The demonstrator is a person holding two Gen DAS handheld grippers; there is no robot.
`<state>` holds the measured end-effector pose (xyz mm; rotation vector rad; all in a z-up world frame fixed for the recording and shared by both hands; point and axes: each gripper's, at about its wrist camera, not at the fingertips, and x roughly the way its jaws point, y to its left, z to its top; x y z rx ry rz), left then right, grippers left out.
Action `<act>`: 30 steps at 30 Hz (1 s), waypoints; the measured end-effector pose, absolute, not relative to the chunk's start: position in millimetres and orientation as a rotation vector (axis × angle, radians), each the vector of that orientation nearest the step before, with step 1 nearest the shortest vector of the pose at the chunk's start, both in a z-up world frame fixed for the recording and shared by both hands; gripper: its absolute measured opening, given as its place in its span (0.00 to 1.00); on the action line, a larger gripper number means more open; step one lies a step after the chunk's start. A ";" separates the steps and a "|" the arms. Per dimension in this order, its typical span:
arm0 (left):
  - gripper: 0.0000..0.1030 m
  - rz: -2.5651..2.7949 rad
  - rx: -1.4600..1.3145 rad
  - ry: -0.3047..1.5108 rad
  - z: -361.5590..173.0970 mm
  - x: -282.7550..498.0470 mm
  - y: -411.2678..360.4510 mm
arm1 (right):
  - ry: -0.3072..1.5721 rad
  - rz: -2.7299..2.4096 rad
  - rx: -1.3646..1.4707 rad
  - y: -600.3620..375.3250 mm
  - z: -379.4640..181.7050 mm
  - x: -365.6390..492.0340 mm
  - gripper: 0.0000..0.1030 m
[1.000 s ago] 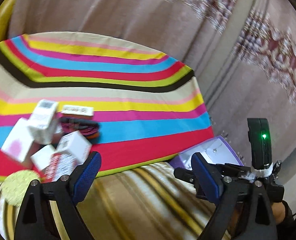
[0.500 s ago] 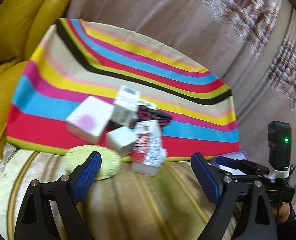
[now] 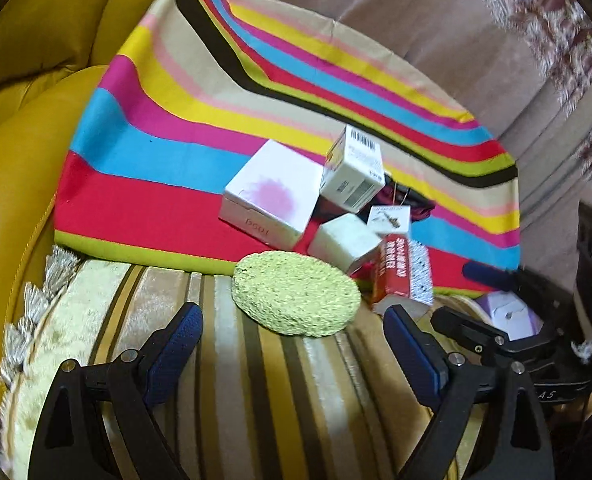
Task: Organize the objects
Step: 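Move both open tools back toward the red-and-white box and remaining items, then grasp the green round sponge with the left tool while the right tool grasps the red-and-white QR box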
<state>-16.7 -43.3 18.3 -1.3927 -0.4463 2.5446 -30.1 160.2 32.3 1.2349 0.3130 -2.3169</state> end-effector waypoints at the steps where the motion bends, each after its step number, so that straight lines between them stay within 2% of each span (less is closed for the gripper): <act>1: 0.91 2.537 -1.403 -0.415 17.6 -19.0 -42.1 | 0.350 -2.300 1.224 155.8 31.4 -31.7 0.84; 4: 0.93 2.508 -1.431 -0.353 15.5 -25.4 -40.5 | 0.427 -2.246 1.204 145.6 27.6 -36.5 0.84; 12: 0.95 2.471 -1.447 -0.359 11.0 -30.9 -46.2 | 0.563 -2.139 1.183 131.1 17.7 -50.3 0.84; 21: 0.96 2.454 -1.461 -0.354 7.6 -34.8 -46.7 | 0.554 -2.027 1.165 121.6 7.9 -59.8 0.83; 23: 0.96 2.450 -1.465 -0.351 6.7 -35.6 -45.6 | 0.542 -2.016 1.158 120.9 7.6 -59.1 0.80; 27: 0.97 2.442 -1.475 -0.332 5.6 -38.7 -43.2 | 0.525 -2.017 1.140 123.2 10.4 -57.2 0.65; 30: 0.98 2.437 -1.487 -0.304 4.7 -41.0 -40.0 | 0.509 -2.011 1.147 126.3 9.9 -55.4 0.64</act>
